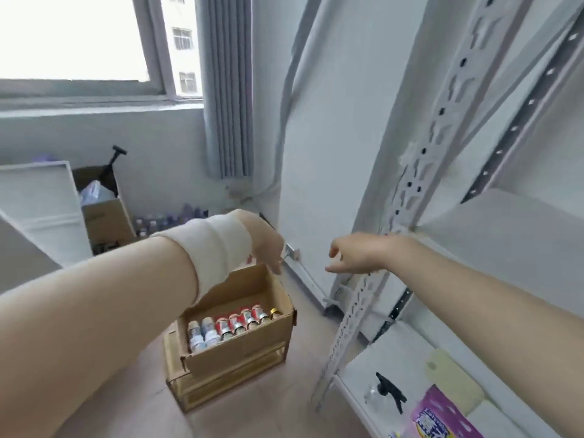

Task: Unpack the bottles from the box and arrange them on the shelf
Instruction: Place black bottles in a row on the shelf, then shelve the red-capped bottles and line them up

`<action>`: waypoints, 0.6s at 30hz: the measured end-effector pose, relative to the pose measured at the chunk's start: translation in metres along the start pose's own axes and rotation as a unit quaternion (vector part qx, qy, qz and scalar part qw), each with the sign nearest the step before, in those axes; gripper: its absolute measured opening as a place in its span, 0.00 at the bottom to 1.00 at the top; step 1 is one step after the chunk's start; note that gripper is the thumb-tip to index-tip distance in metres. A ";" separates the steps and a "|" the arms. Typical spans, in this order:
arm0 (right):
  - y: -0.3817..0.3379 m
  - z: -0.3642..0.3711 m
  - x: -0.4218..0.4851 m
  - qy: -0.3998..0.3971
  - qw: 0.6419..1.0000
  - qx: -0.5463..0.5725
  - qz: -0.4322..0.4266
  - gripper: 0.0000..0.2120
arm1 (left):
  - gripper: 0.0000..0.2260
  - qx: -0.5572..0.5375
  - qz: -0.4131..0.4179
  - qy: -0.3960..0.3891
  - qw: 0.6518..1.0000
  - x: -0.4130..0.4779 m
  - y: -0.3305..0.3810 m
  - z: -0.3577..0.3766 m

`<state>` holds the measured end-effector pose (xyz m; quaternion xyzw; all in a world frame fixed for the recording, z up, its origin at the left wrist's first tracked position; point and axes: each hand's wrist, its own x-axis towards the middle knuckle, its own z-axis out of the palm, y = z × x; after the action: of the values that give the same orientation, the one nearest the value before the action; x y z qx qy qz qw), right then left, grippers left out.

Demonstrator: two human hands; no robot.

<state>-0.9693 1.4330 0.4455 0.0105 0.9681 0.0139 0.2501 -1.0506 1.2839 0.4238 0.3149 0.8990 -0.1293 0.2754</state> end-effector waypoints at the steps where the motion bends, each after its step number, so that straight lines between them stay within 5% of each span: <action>1: -0.010 0.003 0.027 -0.011 1.000 -0.001 -0.004 0.23 | 0.24 -0.002 -0.013 -0.013 1.000 0.012 -0.021 0.013; 7: -0.054 0.046 0.161 -0.082 0.996 -0.031 -0.025 0.22 | 0.25 -0.051 -0.054 -0.067 0.995 0.090 -0.115 0.102; 18: -0.060 0.131 0.371 -0.176 0.979 -0.062 -0.075 0.19 | 0.21 -0.174 -0.091 -0.150 0.969 0.236 -0.182 0.189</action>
<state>-1.2311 1.3862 0.1500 -0.0756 0.9040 0.0527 0.4174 -1.2418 1.1846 0.1442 0.1565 0.8811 -0.0406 0.4445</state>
